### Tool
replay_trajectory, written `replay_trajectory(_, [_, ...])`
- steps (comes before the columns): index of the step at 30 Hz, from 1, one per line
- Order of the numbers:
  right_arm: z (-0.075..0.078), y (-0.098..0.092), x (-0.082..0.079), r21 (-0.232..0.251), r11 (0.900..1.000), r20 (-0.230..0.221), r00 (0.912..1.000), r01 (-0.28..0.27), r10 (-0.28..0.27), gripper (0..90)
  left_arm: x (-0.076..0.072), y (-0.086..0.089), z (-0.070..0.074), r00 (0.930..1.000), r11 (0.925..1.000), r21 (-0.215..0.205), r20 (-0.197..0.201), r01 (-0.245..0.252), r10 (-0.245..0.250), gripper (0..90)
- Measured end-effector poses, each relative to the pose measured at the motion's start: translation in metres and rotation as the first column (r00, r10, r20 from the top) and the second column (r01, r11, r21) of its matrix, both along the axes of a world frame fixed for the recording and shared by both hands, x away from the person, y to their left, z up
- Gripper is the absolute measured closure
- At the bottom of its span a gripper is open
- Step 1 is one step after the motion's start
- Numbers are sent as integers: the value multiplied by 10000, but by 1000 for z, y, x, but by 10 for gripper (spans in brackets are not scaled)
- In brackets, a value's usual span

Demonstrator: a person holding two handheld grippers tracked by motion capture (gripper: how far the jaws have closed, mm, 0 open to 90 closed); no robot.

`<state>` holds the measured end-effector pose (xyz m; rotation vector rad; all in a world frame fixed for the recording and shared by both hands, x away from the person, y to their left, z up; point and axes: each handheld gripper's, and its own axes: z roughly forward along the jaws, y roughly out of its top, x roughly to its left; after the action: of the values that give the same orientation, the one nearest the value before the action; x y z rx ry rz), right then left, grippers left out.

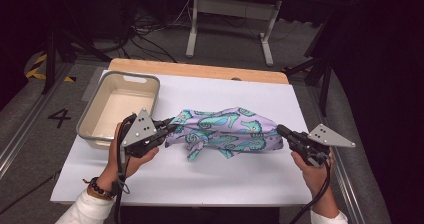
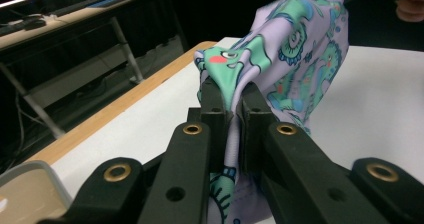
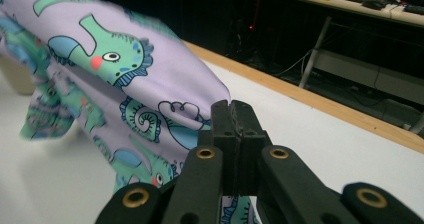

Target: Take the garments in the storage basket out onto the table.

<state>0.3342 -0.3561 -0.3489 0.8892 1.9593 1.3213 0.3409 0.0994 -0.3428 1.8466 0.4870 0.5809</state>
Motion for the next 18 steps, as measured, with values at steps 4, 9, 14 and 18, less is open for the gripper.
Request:
replay_trajectory(4, [-1,1,10,50,9992,-33,9992,392,-392,900,5,-4,-4,9998,9999,132,-188,74,-72,840])
replay_trajectory(9, [-19,-1,21,-81,9962,-475,9950,872,-875,900,7,-11,-14,9985,9989,312,-425,357,-343,839])
replay_trajectory(14, [-38,-2,26,-609,9939,-1152,9884,922,-988,900,3,-23,-23,9944,9942,582,-606,903,-868,856])
replay_trajectory(18, [-53,-5,30,-871,9917,-1923,9752,944,-1097,875,1,-36,-33,9869,9852,894,-817,1460,-1388,856])
